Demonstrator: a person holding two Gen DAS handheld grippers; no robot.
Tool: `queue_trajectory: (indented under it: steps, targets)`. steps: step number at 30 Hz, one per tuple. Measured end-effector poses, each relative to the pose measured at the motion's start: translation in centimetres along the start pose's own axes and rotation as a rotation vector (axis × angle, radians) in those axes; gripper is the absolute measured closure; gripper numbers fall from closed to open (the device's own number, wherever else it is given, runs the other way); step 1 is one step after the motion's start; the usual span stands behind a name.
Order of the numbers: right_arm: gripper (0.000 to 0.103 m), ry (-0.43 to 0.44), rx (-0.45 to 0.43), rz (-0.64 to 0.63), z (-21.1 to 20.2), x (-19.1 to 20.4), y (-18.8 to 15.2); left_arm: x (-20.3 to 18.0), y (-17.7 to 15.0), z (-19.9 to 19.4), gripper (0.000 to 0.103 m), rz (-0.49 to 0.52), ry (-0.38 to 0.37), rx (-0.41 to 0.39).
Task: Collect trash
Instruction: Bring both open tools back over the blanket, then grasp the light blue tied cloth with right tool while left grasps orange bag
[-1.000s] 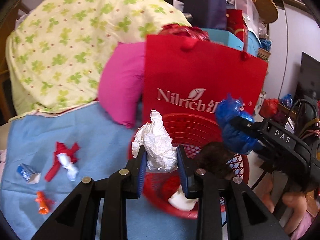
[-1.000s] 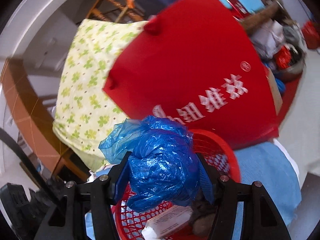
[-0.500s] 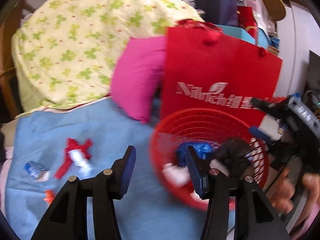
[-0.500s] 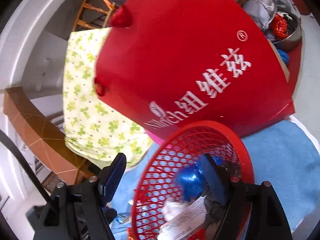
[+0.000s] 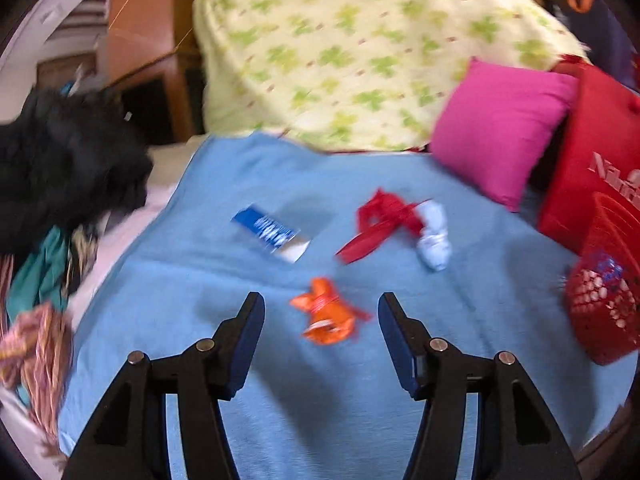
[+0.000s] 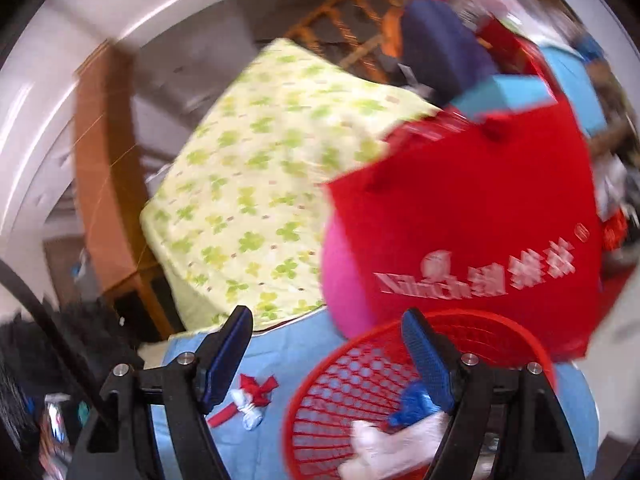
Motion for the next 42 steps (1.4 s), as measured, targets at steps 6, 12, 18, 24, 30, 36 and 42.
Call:
queue_trajectory:
  steps: [6,12,18,24,30,36,42]
  targets:
    - [0.023,0.171,0.121,-0.033,4.6,7.2,-4.3,1.2,-0.7,1.7,0.043,-0.026,0.009,0.061]
    - [0.023,0.194,0.332,0.033,10.2,9.3,-10.0,2.7,-2.0,3.6,0.043,-0.060,-0.038,0.175]
    - [0.026,0.161,0.502,0.124,16.0,7.2,-14.8,2.8,-3.0,5.1,0.043,-0.048,-0.064,0.230]
    - [0.039,0.128,0.586,0.234,21.3,3.8,-17.9,2.8,-2.7,5.9,0.043,-0.066,-0.112,0.259]
    - [0.046,0.114,0.630,0.214,26.0,2.7,-19.9,1.6,-2.2,6.6,0.043,-0.069,-0.160,0.281]
    - [0.057,0.070,0.682,0.203,29.7,1.2,-21.8,-1.4,-1.6,7.5,0.043,-0.046,-0.242,0.292]
    - [0.074,0.086,0.706,0.237,30.4,0.4,-22.7,-3.5,-1.2,9.1,0.043,-0.039,-0.248,0.317]
Point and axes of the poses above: each gripper's, at about its wrist camera, not at the fingertips, and z roughly the way its jaws point, x to its left, y to its top, the point moved 6 cm from there along z, roughly the way its jaws point, and after that the axes turned 15 degrees about y, right-handed, at the moved point
